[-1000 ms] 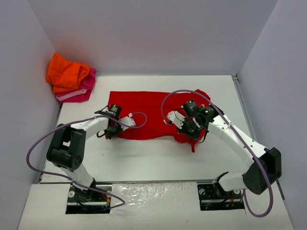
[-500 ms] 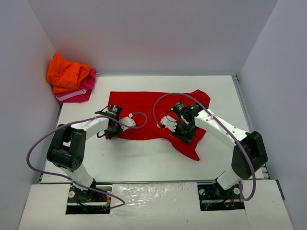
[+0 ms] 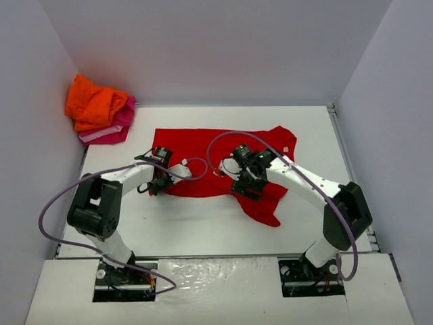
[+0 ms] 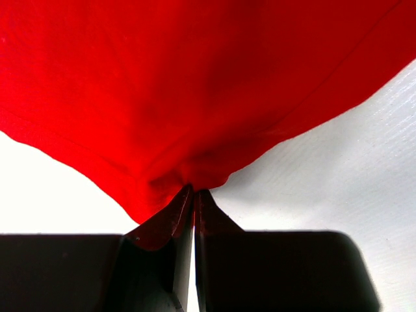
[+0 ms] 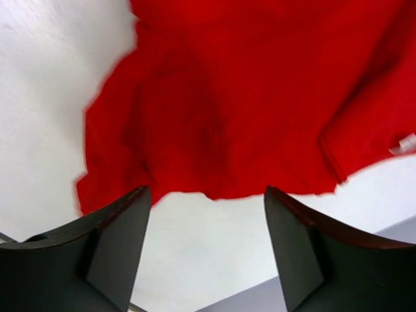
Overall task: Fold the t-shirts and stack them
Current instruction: Grap the side of the flattened tshirt closest away from the robot with both arms
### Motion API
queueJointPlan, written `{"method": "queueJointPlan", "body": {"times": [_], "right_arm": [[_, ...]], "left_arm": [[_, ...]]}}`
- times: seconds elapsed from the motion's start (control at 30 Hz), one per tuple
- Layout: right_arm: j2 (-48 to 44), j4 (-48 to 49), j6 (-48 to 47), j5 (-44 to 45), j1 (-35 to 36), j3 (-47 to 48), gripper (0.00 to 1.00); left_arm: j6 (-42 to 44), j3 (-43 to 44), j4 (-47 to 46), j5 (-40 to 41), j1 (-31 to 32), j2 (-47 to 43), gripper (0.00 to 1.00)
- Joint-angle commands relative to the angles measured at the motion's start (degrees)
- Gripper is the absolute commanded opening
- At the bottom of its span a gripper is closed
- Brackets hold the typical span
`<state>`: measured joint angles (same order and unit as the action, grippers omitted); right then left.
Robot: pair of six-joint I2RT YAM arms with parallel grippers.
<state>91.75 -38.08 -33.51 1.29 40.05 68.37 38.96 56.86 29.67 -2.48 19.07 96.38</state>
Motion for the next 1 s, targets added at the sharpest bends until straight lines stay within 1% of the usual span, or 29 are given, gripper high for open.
{"method": "queueJointPlan", "body": {"times": [0.0, 0.17, 0.27, 0.37, 0.53, 0.63, 0.8, 0.97], "right_arm": [[-9.09, -3.35, -1.62, 2.55, -3.20, 1.24, 0.66], [-13.53, -6.68, 0.90, 0.89, -4.04, -5.86, 0.66], [-15.65, -7.51, 1.79, -2.07, -4.34, -10.33, 0.66], [-16.56, -7.53, 2.62, -6.73, -4.67, -13.13, 0.63], [-15.94, -9.16, 1.96, -9.44, -5.68, -12.38, 0.58], [-13.72, -11.27, 1.21, -9.13, -5.91, -12.14, 0.57], [-11.70, -12.66, 0.41, -10.15, -6.76, -12.85, 0.56], [-10.61, -14.35, -0.73, -10.81, -6.91, -13.61, 0.58]], "left_arm": [[-0.55, -0.84, -0.28, -1.47, 0.09, 0.92, 0.00], [-0.62, -0.34, -0.47, -1.43, 0.09, 1.16, 0.00], [-0.96, 0.06, -0.67, -1.91, 0.09, 1.53, 0.00], [-1.26, 0.44, -0.65, -2.26, 0.18, 1.97, 0.00], [-1.08, -0.09, -0.57, -2.17, 0.44, 1.00, 0.00], [-1.06, -0.31, -0.51, -2.07, 0.35, 0.55, 0.00], [-1.05, -0.92, -0.80, -1.98, 0.35, 0.39, 0.00], [-0.79, -1.34, -0.93, -1.83, 0.35, 0.19, 0.00]]}}
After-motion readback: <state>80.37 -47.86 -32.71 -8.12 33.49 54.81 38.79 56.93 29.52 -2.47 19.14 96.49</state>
